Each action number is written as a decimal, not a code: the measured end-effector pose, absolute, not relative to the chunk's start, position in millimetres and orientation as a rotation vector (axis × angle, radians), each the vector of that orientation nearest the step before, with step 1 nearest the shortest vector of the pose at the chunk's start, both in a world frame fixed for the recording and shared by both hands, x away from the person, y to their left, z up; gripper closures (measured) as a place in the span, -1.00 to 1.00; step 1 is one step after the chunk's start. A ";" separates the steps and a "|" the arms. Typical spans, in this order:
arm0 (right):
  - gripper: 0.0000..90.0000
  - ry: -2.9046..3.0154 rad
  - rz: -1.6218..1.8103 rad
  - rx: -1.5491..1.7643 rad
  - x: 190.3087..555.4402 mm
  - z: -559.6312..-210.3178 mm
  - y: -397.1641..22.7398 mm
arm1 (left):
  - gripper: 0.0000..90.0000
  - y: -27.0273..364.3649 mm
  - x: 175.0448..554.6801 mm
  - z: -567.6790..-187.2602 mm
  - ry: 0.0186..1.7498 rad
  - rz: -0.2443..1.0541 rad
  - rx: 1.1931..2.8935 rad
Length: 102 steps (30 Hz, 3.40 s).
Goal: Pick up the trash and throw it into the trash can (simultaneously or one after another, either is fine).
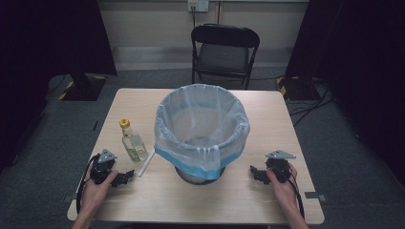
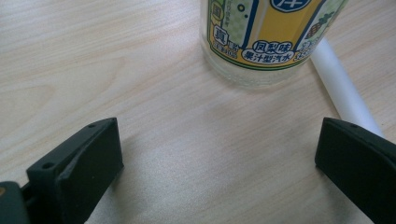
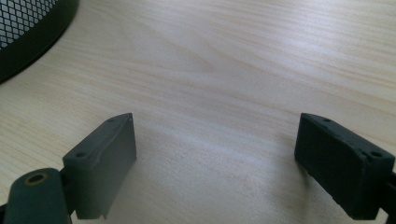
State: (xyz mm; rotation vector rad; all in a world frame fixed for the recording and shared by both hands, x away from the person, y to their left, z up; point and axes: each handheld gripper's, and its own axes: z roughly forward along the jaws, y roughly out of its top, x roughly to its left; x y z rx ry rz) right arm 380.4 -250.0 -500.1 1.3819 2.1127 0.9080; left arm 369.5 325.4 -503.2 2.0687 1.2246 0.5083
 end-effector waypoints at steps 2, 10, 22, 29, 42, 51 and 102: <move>-0.74 2.116 0.910 1.379 380.3 -500.1 -250.2 | -0.98 326.3 369.4 -503.0 1.222 0.508 2.072; -0.74 2.118 0.910 1.377 380.2 -500.1 -250.4 | -0.62 334.0 367.7 -500.1 1.264 0.509 2.002; -0.74 2.118 0.910 1.377 380.3 -500.1 -250.4 | -0.57 332.9 358.8 -479.6 1.193 0.492 1.897; -0.74 2.113 0.909 1.378 377.7 -500.2 -250.7 | -0.57 323.2 356.6 -472.4 1.133 0.448 1.869; -0.74 2.135 0.918 1.346 367.7 -500.3 -256.4 | -0.57 302.2 388.7 -453.4 1.053 0.527 1.940; -0.74 2.135 0.918 1.347 367.7 -500.3 -256.4 | -0.56 291.5 406.7 -447.5 1.012 0.550 1.952; -0.74 2.138 0.919 1.345 368.0 -500.2 -256.4 | -0.38 295.6 410.1 -461.0 1.083 0.517 1.832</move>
